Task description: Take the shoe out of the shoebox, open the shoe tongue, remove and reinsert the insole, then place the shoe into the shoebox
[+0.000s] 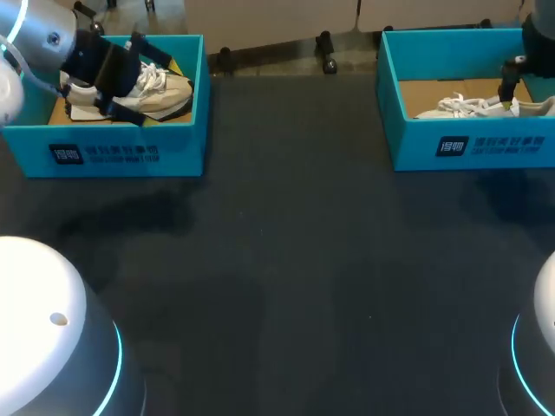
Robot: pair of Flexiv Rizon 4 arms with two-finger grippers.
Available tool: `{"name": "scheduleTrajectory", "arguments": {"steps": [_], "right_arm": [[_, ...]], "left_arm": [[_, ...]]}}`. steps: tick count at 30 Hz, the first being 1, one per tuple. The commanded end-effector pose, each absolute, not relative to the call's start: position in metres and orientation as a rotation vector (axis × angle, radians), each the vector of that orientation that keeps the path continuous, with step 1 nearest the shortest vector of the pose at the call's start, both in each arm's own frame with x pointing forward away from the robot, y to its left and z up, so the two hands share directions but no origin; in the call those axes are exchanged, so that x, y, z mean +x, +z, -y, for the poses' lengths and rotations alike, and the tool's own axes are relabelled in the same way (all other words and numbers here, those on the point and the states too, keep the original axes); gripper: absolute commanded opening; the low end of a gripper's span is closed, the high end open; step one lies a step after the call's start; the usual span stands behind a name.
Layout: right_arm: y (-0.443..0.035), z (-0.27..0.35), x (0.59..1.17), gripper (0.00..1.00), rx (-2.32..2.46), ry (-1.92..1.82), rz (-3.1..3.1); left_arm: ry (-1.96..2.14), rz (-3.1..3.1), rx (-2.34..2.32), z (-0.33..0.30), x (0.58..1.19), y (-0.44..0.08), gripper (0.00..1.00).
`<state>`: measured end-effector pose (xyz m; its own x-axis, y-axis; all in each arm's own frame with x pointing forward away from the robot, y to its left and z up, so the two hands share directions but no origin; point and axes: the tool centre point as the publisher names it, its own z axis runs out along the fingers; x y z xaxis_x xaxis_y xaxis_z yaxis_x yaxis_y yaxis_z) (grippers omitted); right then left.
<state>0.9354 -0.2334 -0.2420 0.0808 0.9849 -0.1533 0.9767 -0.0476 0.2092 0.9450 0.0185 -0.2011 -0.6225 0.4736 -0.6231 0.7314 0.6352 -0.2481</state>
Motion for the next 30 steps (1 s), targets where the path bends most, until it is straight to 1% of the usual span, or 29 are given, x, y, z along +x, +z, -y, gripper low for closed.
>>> {"name": "scheduleTrajectory", "arguments": {"steps": [1, 10, 14, 30], "right_arm": [[-0.242, 0.233, 0.935, 1.0, 2.102, 0.048, -1.968], [-0.242, 0.233, 0.935, 1.0, 2.102, 0.048, -1.968], [-0.242, 0.233, 0.935, 1.0, 2.102, 0.048, -1.968], [-0.242, 0.233, 0.935, 1.0, 2.102, 0.048, -1.968]], "left_arm": [[-0.723, -2.214, 1.297, -0.028, 0.967, -0.197, 1.0], [-0.588, -2.09, 1.697, -0.045, 0.991, -0.18, 1.0], [-0.342, -2.015, 1.894, -0.053, 0.998, -0.18, 1.0], [-0.342, -2.015, 1.894, -0.053, 0.998, -0.18, 1.0]]}}
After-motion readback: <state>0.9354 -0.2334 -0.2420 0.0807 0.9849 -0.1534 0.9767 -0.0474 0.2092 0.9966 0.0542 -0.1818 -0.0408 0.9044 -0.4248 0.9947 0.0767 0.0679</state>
